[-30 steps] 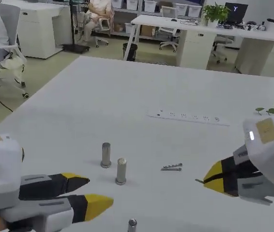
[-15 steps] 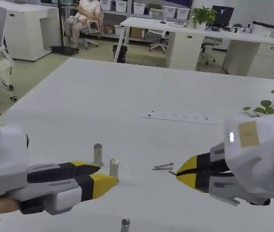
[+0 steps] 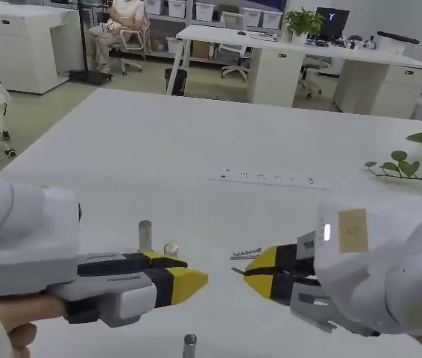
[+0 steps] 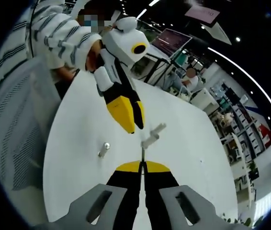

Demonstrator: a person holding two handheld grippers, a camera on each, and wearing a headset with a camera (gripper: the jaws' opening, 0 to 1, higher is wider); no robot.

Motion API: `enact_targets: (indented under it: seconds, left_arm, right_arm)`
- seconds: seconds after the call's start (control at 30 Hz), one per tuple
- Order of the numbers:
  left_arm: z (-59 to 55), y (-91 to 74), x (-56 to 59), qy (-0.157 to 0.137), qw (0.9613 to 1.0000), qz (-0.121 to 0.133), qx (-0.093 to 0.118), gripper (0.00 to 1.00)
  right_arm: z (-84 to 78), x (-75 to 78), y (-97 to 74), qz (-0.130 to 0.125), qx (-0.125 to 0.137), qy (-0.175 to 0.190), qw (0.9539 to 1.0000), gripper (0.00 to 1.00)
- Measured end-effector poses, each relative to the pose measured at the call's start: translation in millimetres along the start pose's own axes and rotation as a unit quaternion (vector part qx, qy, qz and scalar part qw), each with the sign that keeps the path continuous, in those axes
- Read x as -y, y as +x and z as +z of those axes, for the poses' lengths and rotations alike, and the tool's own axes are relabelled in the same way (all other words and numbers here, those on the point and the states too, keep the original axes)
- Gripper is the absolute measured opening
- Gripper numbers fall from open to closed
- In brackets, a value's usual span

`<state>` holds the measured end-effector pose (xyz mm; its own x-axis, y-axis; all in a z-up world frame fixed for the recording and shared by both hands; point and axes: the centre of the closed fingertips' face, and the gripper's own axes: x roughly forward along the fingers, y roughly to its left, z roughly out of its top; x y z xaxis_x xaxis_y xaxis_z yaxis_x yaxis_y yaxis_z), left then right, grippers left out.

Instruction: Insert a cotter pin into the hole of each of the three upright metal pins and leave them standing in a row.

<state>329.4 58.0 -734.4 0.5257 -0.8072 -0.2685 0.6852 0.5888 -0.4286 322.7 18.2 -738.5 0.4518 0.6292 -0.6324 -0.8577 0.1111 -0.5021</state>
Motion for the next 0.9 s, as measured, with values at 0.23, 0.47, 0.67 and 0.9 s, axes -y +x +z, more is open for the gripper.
enact_targets:
  seconds: [0.23, 0.47, 0.67, 0.9]
  left_arm:
    - [-5.0, 10.1, 14.0, -0.008, 0.9994, -0.027, -0.018, 0.16]
    - [-6.0, 13.6, 21.4, -0.023, 0.9985, -0.046, -0.021, 0.12]
    - [-9.8, 14.6, 26.2, -0.048, 0.9968, -0.055, -0.032, 0.1]
    - [-9.5, 16.0, 26.2, -0.05, 0.9969, -0.052, -0.032, 0.05]
  right_arm:
    - [3.5, -7.4, 4.0, 0.002, 0.008, -0.001, 1.0, 0.02]
    - [5.0, -10.3, 5.9, 0.002, 0.007, -0.008, 0.9999, 0.02]
    - [7.4, -11.6, 5.8, 0.002, 0.011, -0.01, 0.9999, 0.02]
    - [7.3, -13.4, 5.9, 0.002, 0.011, -0.011, 0.9999, 0.02]
